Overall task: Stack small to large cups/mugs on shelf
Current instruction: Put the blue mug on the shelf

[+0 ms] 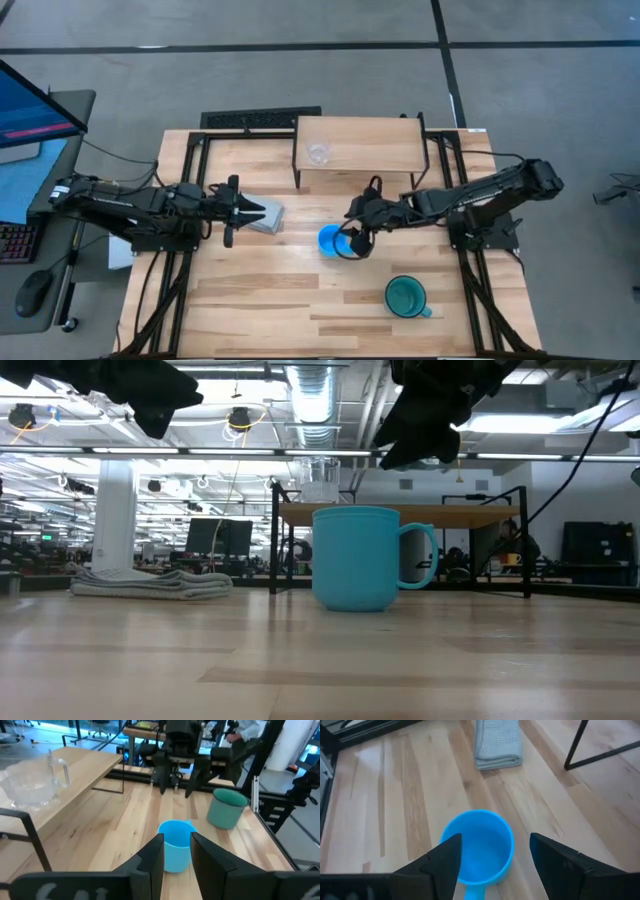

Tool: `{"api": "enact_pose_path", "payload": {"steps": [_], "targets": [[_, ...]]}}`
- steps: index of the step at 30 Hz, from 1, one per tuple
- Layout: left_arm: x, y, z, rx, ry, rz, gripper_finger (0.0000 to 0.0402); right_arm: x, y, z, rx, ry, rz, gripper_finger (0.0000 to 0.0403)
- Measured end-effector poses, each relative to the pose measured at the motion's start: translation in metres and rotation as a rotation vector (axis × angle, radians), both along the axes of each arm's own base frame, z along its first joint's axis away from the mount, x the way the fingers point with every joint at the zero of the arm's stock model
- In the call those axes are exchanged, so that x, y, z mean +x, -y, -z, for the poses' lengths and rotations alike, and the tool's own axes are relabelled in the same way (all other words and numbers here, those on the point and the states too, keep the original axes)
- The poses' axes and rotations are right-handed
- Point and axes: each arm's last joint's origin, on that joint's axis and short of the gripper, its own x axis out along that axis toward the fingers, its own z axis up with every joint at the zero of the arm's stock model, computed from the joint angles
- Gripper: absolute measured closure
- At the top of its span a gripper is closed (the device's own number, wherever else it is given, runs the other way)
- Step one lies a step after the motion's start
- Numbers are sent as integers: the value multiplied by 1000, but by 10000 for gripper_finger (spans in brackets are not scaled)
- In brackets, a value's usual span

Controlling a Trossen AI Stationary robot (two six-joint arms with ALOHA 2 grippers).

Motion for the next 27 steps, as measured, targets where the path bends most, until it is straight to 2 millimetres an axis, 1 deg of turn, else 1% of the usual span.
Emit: {"api": "enact_pose_path", "payload": {"steps": [3, 7, 12, 15, 17, 19, 22, 27], "targets": [[0, 0, 0, 0, -1, 0, 317, 4, -2, 11, 8, -48, -21, 145], [0, 0, 1, 1, -10, 0, 317, 17, -6, 18, 13, -118, -42, 145], [0, 0, 1, 0, -13, 0, 317, 37, -9, 18, -37, -221, -73, 145], [0, 0, 2, -4, -19, 0, 317, 45, -8, 22, -50, -288, -65, 145], [-1, 0, 3, -6, -28, 1, 317, 53, -8, 22, -62, -300, -55, 145], [-1, 0, 3, -7, -31, 2, 317, 55, -8, 20, -88, -320, -42, 145], [-1, 0, 4, -11, -43, 4, 317, 58, -8, 14, -114, -301, -54, 145], [-1, 0, 5, -9, -57, 4, 317, 58, -4, 12, -116, -305, -43, 145]]}}
